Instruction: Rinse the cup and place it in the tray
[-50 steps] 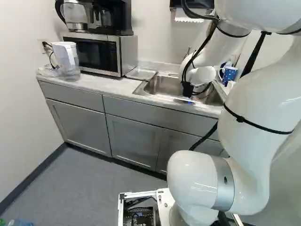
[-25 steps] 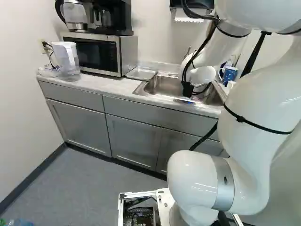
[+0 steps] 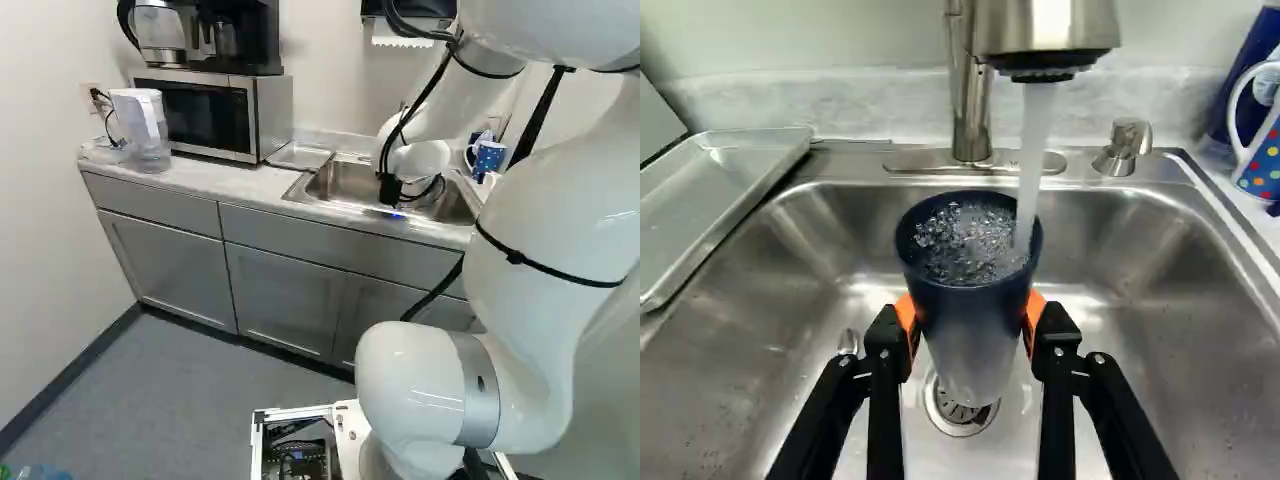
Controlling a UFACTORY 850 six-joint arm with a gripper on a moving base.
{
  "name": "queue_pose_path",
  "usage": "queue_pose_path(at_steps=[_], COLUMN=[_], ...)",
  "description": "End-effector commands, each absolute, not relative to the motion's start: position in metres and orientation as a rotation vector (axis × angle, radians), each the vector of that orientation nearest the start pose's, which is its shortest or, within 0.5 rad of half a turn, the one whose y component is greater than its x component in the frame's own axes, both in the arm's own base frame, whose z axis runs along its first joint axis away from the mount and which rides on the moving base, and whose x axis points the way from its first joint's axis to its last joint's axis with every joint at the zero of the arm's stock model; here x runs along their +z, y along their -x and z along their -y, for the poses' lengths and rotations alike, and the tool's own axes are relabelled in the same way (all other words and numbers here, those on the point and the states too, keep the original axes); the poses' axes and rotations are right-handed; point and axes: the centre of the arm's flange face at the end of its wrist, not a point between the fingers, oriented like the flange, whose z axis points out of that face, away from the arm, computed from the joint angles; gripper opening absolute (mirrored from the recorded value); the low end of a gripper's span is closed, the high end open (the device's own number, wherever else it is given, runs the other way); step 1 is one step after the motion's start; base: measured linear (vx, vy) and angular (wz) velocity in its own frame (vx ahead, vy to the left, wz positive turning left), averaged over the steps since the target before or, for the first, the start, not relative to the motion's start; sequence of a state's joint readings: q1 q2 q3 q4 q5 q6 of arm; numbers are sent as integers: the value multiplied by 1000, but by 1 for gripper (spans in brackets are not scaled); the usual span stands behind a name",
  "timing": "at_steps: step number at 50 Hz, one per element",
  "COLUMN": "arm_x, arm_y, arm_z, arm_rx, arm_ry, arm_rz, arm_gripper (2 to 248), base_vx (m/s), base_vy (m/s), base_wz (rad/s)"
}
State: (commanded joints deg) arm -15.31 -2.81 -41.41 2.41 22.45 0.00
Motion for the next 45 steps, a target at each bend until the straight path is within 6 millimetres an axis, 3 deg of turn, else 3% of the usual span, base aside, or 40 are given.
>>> queue_pose_path(at_steps=[45], arm_x=[511], arm_y=[-501], arm_z=[62], arm_rx=[-1741], arm_ry=[2675], arm_rz=[-227], arm_gripper=[122], base_vx=[0], base_vy=[0], base_wz=[0])
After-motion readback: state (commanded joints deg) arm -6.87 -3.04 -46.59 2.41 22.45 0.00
